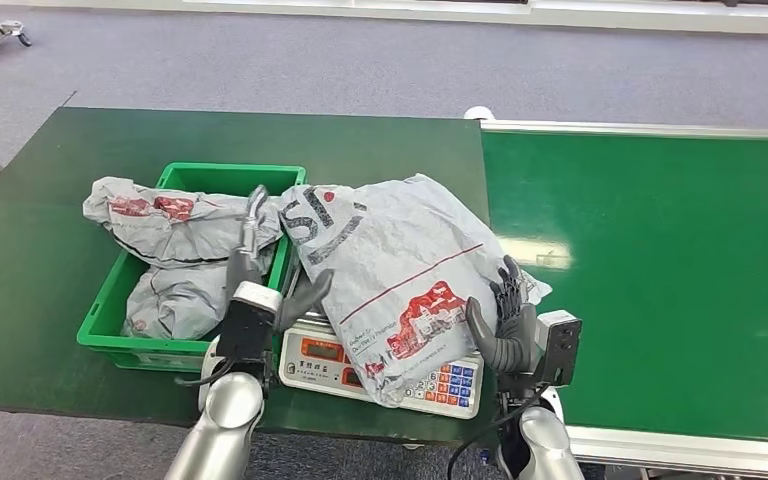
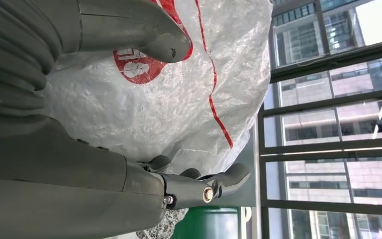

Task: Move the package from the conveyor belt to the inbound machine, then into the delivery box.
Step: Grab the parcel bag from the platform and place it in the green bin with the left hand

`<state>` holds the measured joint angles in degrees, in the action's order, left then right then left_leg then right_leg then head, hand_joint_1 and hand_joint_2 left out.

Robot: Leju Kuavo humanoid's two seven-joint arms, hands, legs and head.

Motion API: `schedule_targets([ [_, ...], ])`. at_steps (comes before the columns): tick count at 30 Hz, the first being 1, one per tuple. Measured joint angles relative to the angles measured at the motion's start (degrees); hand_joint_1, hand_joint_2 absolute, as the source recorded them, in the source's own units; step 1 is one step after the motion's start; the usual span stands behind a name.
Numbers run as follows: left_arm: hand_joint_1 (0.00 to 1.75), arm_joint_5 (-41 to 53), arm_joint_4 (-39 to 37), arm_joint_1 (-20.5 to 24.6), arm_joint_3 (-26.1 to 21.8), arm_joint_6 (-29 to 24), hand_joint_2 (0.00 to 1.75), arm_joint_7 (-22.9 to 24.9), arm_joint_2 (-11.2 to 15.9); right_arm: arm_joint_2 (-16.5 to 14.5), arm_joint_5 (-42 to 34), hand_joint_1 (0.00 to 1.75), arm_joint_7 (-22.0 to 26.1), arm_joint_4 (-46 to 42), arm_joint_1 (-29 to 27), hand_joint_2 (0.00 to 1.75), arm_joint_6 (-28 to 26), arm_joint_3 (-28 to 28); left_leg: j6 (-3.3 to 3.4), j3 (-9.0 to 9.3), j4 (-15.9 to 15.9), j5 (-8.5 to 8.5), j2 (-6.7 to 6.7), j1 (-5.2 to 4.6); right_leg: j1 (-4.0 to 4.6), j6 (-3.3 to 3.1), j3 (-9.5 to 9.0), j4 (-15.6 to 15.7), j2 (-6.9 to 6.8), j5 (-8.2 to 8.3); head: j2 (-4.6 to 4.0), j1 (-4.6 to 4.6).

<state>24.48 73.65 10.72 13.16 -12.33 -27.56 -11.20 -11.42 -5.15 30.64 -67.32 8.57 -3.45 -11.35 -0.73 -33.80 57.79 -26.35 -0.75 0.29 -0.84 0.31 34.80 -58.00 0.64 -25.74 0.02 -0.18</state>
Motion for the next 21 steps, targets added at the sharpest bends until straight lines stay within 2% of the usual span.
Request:
schedule_targets([
  [4,0.00,4.50,-7.10,5.97,1.58,5.20,1.75,-0.86,0.39,0.10,2.78,0.00,0.59,-0.22,0.31,1.75,1.48,0.51,0.03,0.01,0.01,0.05,-0.02,-0.01,-0.02,0.03,-0.02,0.00,-0.06,0.07,0.00,0.00],
  [10,0.00,14.05,-22.88,17.22,5.57,9.25,1.75,-5.06,0.00,0.10,4.33,0.00,0.82,-5.00,-0.15,1.75,5.12,0.62,0.02,0.02,0.07,0.15,-0.01,-0.01,-0.03,0.06,-0.03,0.00,-0.05,0.15,0.00,0.00],
  [12,0.00,20.03,-28.48,20.85,8.81,12.40,1.75,-6.54,-0.19,0.10,3.45,0.00,0.87,-7.09,-0.31,1.75,6.85,0.59,0.02,0.01,0.07,0.15,-0.01,-0.03,-0.04,0.06,-0.03,0.00,-0.05,0.15,0.00,0.00],
  [15,0.00,28.93,-36.71,25.22,16.21,18.52,1.75,-9.49,-0.36,0.09,1.47,0.00,0.68,-9.52,0.27,1.75,9.30,0.29,0.03,0.01,0.07,0.13,0.05,-0.07,-0.08,0.06,-0.03,-0.01,0.05,0.15,0.00,0.01],
  [18,0.00,31.29,-42.34,27.28,22.34,19.92,1.75,-11.71,-0.72,0.11,0.36,0.00,-0.97,-10.39,1.96,1.75,8.86,-0.02,0.06,0.03,0.07,0.11,0.16,-0.09,-0.10,0.07,0.00,-0.01,0.19,0.16,0.00,0.00],
  [21,0.00,30.46,-45.35,28.69,26.05,20.25,1.75,-12.20,-0.88,0.23,0.21,0.00,-2.23,-10.27,3.88,1.75,7.68,-0.68,0.06,0.02,0.07,0.11,0.16,-0.09,-0.09,0.07,0.00,-0.01,0.19,0.16,0.00,-0.01],
])
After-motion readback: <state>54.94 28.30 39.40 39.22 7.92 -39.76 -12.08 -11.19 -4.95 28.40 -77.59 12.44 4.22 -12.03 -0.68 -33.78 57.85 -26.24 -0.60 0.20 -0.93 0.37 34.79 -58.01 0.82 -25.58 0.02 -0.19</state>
